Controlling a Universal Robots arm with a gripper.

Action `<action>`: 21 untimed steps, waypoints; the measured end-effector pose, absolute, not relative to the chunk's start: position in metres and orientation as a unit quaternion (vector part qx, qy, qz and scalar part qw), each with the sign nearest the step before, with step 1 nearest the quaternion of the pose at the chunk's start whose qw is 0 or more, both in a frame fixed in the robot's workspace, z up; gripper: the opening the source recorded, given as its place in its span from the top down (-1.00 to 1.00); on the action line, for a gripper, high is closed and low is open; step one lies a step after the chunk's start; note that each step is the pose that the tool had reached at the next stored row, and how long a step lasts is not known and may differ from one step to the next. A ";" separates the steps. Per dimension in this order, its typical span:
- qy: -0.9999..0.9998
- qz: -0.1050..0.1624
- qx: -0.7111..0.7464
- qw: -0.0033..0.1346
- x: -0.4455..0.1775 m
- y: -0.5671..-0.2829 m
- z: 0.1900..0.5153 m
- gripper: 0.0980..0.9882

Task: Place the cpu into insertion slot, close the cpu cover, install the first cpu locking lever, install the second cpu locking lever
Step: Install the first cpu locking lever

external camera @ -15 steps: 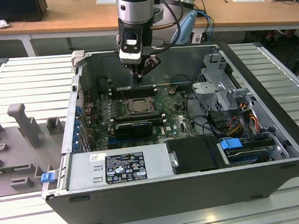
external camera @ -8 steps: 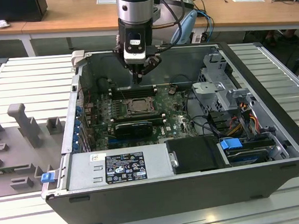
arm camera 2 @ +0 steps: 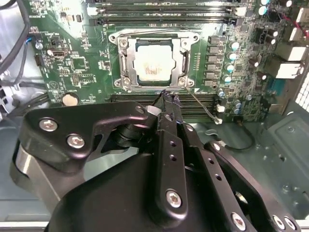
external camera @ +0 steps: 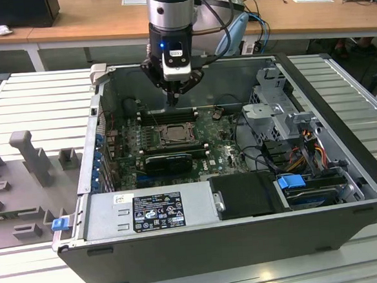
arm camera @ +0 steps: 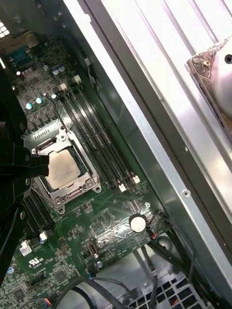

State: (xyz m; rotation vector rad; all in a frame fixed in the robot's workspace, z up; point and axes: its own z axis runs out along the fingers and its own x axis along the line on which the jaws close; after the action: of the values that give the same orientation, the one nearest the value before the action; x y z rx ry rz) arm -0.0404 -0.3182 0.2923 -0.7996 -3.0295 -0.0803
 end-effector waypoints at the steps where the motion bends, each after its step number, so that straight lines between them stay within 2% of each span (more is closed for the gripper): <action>1: -0.968 -0.026 -0.251 0.004 -0.040 -0.318 0.292 0.98; 21: -0.992 -0.025 -0.126 0.007 -0.040 -0.318 0.292 0.98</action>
State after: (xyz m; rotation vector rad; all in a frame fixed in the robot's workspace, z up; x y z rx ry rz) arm -0.0404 -0.3183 0.2923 -0.3932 -3.1018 -0.0781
